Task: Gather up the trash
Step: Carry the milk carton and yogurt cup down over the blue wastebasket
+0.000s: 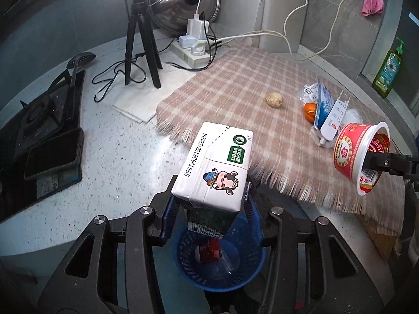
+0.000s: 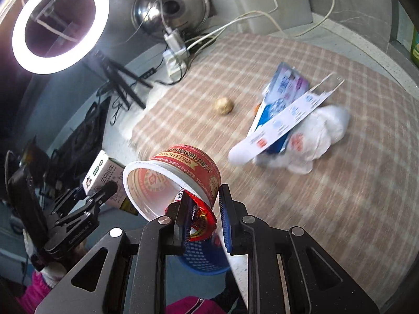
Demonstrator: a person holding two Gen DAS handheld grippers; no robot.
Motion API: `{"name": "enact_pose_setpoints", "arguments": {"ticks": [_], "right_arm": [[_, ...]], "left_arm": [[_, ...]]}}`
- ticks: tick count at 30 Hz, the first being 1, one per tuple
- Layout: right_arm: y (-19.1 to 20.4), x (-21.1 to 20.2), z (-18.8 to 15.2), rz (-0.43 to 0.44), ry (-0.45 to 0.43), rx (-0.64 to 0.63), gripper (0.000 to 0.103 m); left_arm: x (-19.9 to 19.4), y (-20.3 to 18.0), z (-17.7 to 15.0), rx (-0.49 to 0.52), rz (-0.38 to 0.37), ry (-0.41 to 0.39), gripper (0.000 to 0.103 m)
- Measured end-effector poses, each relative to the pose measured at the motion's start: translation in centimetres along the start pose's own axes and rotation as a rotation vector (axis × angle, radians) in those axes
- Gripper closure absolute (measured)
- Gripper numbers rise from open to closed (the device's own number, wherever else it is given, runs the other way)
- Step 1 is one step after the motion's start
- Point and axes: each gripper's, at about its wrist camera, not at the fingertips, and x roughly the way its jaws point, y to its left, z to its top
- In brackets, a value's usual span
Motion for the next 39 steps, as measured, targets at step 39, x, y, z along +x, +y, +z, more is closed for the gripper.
{"name": "enact_pose_setpoints", "arguments": {"ticks": [39], "right_arm": [[4.3,11.2,-9.7,-0.109,0.279,-0.245,0.085]], "left_arm": [[6.8,0.5,-9.6,-0.052,0.057,0.232,0.056]]}}
